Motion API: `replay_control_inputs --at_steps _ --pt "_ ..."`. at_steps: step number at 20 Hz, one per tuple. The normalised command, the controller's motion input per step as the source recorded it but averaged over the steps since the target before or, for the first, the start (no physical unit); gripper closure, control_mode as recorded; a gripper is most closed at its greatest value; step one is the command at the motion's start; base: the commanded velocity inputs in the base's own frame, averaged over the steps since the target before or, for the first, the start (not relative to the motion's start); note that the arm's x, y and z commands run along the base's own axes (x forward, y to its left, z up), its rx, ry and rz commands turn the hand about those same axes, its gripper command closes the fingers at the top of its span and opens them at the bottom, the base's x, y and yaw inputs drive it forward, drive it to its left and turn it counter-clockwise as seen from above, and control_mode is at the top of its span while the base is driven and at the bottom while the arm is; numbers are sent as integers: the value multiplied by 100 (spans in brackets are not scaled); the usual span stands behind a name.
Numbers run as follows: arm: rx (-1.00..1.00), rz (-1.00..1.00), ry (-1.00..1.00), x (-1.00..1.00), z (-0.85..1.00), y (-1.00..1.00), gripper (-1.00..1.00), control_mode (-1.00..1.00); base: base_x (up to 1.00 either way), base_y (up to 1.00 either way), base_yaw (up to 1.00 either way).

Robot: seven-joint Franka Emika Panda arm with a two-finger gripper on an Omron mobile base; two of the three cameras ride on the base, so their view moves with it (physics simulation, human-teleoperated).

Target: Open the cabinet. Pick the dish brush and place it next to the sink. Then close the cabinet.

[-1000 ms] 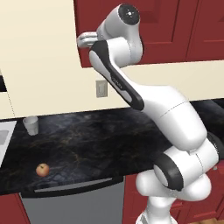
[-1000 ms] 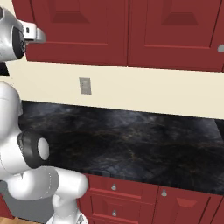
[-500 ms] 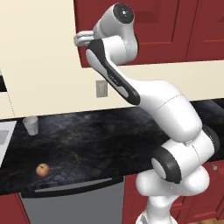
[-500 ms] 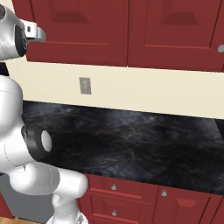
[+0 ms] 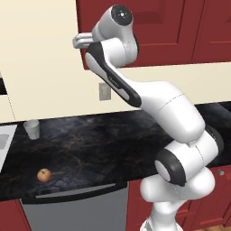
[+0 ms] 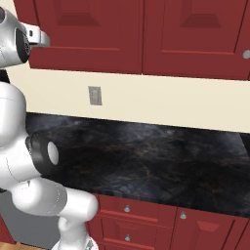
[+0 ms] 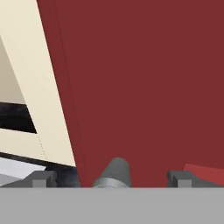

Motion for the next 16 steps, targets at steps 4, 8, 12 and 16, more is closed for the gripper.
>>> replay_control_inputs --at_steps 4,8,12,16 --pt "0 0 0 35 -15 0 -100 -100 0 0 0" --pt "0 0 0 9 -2 0 -100 -100 0 0 0" --pt "0 0 0 0 0 0 -100 -100 0 0 0" --pt "0 0 0 0 0 0 100 -100 0 0 0"
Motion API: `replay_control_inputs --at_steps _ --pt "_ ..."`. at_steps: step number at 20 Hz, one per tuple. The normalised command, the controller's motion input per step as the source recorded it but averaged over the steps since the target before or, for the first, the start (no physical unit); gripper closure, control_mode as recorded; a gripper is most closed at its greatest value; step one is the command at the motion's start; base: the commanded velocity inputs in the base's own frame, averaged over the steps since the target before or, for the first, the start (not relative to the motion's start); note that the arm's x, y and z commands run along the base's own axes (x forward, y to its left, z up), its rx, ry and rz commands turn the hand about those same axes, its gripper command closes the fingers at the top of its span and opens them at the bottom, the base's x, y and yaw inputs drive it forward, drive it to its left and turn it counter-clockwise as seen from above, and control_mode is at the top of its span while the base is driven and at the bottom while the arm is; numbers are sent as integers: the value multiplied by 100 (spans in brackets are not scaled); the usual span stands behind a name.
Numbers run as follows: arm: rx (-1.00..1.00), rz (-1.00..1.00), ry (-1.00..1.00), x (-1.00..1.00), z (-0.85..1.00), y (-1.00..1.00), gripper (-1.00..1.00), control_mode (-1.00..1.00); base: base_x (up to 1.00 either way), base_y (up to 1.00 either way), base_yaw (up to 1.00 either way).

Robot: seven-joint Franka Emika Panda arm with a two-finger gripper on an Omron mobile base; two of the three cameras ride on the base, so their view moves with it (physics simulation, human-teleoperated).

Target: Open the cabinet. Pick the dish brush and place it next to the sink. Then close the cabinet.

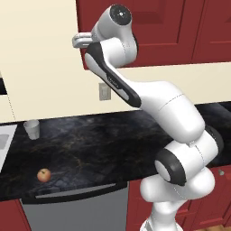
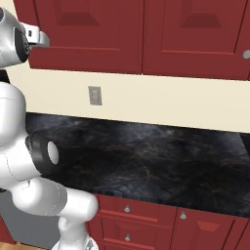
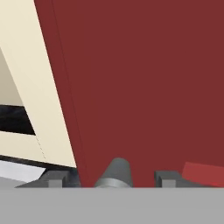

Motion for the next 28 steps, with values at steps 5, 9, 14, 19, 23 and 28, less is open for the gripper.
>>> replay_control_inputs --at_steps 5,9,14,19,23,28 --pt "0 0 -9 40 -39 0 100 -100 0 0 0" --pt "0 0 -13 50 -42 0 100 -100 0 0 0" --pt "0 0 -1 11 -3 0 100 -100 0 0 0" --pt "0 0 0 -4 0 -16 100 -100 0 0 0" --pt "4 -6 -5 -41 0 -73 100 -100 0 0 0" --pt "5 -5 -9 -45 0 -80 100 -100 0 0 0"
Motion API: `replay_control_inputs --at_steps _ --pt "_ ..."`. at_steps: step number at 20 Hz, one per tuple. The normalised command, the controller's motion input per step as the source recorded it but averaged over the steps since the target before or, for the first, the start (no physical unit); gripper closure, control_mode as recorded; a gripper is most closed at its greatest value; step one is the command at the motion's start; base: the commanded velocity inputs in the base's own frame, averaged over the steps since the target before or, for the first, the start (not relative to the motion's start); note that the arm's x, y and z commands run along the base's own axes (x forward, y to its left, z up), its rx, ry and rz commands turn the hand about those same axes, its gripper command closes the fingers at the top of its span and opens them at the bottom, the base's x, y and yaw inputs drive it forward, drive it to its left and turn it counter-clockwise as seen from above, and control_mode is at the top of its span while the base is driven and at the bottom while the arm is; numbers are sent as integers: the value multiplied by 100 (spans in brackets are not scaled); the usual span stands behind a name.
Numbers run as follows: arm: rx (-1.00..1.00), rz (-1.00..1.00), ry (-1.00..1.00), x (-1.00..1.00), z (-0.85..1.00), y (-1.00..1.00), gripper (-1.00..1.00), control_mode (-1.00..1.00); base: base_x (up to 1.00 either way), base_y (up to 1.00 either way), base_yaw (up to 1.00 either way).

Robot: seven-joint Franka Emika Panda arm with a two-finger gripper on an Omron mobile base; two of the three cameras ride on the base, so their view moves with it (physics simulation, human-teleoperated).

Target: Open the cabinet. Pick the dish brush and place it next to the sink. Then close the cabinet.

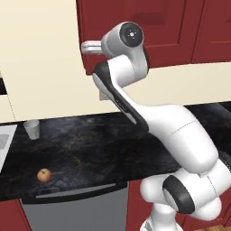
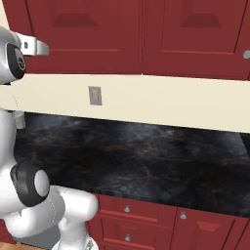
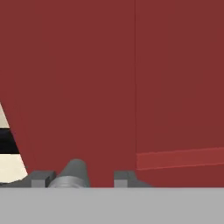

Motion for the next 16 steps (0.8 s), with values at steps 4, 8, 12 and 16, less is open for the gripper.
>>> replay_control_inputs --at_steps 4,8,12,16 --pt "4 -2 -8 -45 0 -72 100 -100 0 0 0" --pt "6 0 -5 -63 8 -81 100 -100 0 0 0" --pt "7 0 -1 -57 15 -98 100 -100 0 0 0" --pt "7 0 0 -58 14 -100 100 -100 0 0 0"
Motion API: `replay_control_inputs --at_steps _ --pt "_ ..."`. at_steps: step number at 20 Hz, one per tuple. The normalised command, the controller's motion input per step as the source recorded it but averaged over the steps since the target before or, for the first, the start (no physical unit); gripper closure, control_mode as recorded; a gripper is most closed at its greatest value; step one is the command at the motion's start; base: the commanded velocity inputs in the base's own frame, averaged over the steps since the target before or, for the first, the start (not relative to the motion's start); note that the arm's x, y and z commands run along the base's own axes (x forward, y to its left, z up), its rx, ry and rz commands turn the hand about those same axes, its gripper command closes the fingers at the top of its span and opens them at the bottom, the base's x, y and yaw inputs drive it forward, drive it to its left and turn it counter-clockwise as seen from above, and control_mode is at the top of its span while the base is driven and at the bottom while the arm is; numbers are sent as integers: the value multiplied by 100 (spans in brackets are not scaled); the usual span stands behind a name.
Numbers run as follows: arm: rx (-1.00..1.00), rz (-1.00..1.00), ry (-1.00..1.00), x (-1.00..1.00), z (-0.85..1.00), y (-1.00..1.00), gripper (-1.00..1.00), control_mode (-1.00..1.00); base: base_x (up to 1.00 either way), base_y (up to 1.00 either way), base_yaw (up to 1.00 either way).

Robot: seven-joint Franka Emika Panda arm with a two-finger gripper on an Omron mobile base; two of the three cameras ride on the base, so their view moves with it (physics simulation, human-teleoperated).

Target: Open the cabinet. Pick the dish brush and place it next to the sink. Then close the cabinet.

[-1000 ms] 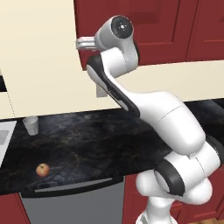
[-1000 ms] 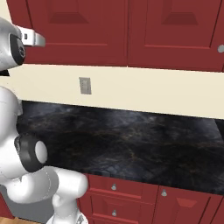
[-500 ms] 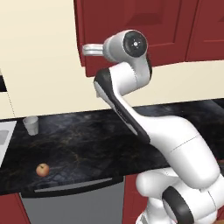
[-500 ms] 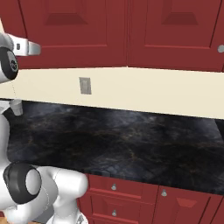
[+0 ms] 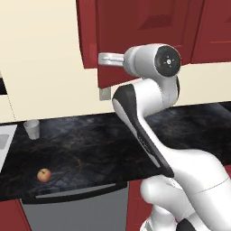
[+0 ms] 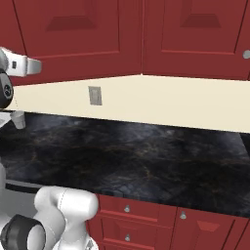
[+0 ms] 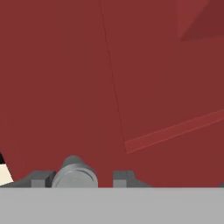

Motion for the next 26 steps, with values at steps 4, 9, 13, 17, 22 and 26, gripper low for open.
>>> replay_control_inputs --at_steps 4,9,13,17,22,26 --pt "3 2 0 -41 15 -100 100 -100 0 0 0" --pt "0 7 2 -23 17 -100 100 -100 0 0 0" --pt "0 12 0 -3 6 -100 100 -100 0 0 0" --pt "0 15 0 -6 6 -100 100 -100 0 0 0" --pt "0 16 0 -12 8 -100 100 -100 0 0 0" --pt "0 17 0 -13 7 -100 100 -100 0 0 0"
